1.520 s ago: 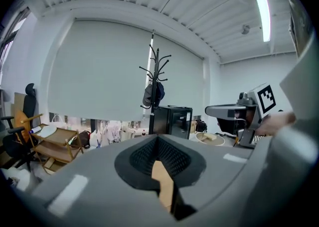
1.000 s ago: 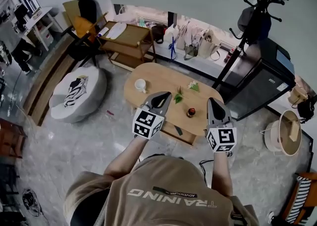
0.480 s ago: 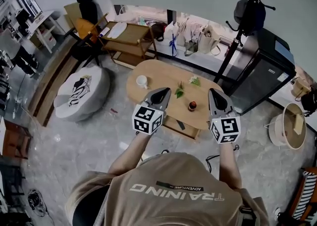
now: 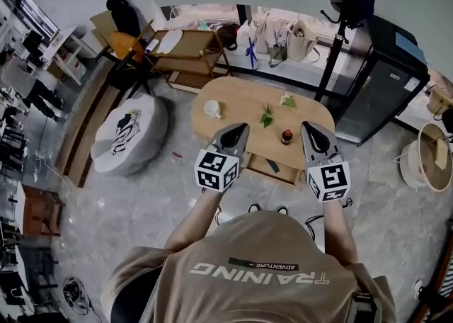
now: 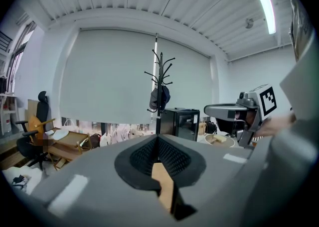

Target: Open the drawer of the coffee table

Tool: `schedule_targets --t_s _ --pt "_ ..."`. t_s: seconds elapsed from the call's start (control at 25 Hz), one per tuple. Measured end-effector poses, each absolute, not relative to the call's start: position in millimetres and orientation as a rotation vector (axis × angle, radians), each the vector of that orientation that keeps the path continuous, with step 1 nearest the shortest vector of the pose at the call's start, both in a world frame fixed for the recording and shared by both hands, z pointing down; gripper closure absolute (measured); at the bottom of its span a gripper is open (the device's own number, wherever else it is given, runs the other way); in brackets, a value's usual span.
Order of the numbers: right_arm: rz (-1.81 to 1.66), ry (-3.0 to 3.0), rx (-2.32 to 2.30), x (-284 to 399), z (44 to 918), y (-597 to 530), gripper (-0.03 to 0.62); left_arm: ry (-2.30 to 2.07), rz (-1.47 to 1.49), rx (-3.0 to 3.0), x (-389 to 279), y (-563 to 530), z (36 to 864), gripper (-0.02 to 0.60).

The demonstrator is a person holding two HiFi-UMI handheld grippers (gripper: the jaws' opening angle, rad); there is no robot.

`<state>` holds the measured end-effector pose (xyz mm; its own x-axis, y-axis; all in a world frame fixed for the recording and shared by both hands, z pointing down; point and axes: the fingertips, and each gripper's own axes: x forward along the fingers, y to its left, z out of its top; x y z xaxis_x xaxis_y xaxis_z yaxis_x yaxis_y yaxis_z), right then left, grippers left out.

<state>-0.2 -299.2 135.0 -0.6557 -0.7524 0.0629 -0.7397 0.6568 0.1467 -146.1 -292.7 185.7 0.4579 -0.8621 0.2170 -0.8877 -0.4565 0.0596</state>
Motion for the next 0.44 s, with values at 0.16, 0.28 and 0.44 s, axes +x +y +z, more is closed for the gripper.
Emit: schedule_targets --t_s 0.16,0.28,0.44 --pt "-0.194 -2.742 1.237 -5.9 134.2 -292.0 0.591 -1.526 0.239 2.564 -142.7 -287.6 185.2 0.575" --pt "-0.154 -2.755 1.247 -5.9 137.3 -289.3 0.591 -1.517 0.247 2.586 -138.1 -285.9 185.1 0.575" --pt "-0.147 -2.753 1.242 -8.8 139.9 -284.4 0.591 -1.511 0.229 2.608 -135.6 -286.2 179.6 0.575"
